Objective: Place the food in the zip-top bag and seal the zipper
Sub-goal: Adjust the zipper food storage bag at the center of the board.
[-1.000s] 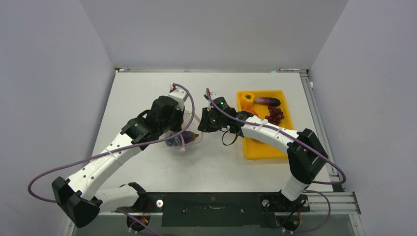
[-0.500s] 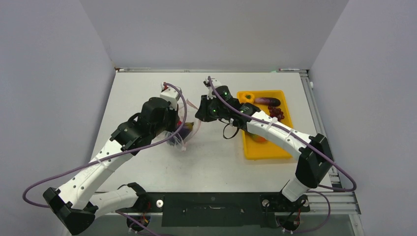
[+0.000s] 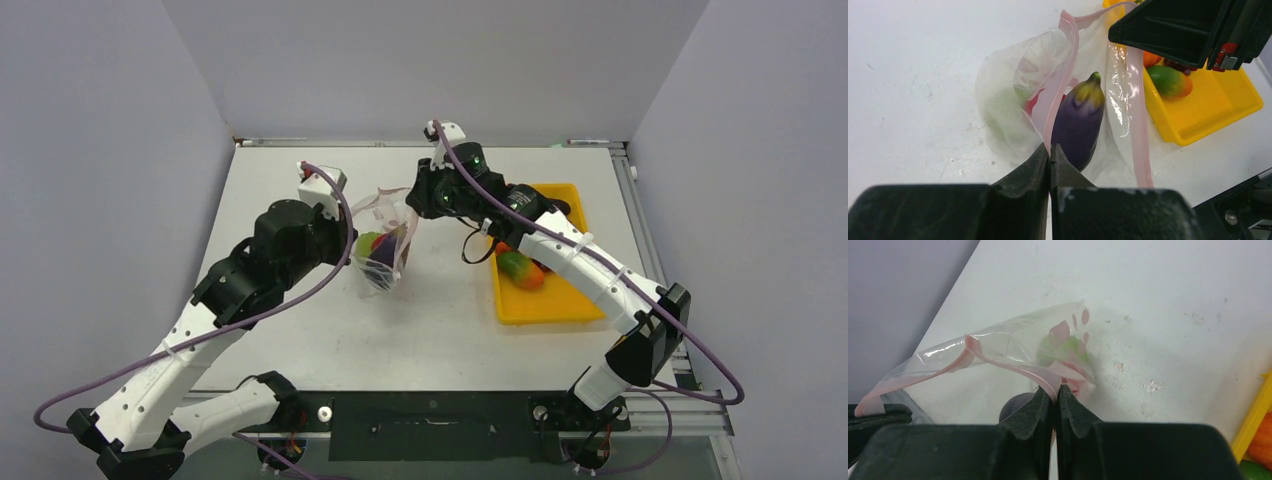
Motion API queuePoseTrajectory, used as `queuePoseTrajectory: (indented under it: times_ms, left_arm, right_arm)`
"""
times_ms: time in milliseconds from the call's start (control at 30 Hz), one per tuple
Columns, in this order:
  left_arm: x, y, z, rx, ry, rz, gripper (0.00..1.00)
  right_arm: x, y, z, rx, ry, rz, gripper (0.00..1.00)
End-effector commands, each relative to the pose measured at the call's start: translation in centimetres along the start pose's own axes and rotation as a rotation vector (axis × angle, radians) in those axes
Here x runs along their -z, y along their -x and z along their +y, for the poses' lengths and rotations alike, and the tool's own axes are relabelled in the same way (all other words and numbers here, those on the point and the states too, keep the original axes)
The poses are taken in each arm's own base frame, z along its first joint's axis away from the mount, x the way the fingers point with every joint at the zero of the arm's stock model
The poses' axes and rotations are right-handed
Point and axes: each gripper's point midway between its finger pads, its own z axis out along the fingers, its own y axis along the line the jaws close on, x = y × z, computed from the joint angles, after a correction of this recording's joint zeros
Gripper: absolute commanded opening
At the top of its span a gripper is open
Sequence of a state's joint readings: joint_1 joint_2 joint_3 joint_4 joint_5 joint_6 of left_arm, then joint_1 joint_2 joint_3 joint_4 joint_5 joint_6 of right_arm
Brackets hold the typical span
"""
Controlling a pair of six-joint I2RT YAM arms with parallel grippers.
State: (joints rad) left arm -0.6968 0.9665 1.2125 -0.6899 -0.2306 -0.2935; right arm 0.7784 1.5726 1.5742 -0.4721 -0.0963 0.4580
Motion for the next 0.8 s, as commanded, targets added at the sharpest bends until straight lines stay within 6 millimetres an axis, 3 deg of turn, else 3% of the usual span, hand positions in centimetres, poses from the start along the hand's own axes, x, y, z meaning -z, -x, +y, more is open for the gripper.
queuePoseTrajectory:
  times_ms: [0,133,233,400,533,600,667,767]
  left_arm:
    - [3.2,5.0,-1.7,0.070,-0.094,-0.145,0.00]
    - [4.2,6.3,-2.4,0.091,-0.129,-0.165,0.00]
    - [3.9,6.1,-2.9,0.115,-0.148,-0.155,0.00]
    - [1.3,3.2,-2.7,0.170,-0.124,-0.108,0.00]
    - [-2.9,-2.6,-3.0,0.258,-0.123,-0.003,0.00]
    - [-4.7,-5.7,-2.7,0.284,-0.098,0.059,0.00]
    - [-5.4,-6.7,-2.5,0.287,-0.087,0.077,0.00]
    - [-4.8,-5.1,-2.7,0.269,-0.099,0.049,0.00]
  right_arm:
    - [4.6,6.8,1.0,0.065,-0.019,-0.159,0.05]
    - [5.7,8.5,1.2,0.098,-0.042,-0.172,0.05]
    - [5.5,8.3,1.0,0.104,-0.048,-0.158,0.05]
    - [3.2,4.2,-0.7,0.088,-0.074,-0.086,0.05]
    - [0.5,-2.7,-4.2,0.053,-0.135,0.042,0.05]
    - [0.0,-4.5,-5.2,0.037,-0.153,0.070,0.05]
    - [0.1,-4.9,-5.5,0.034,-0.155,0.071,0.05]
    - [0.9,-3.1,-4.8,0.040,-0.142,0.035,0.05]
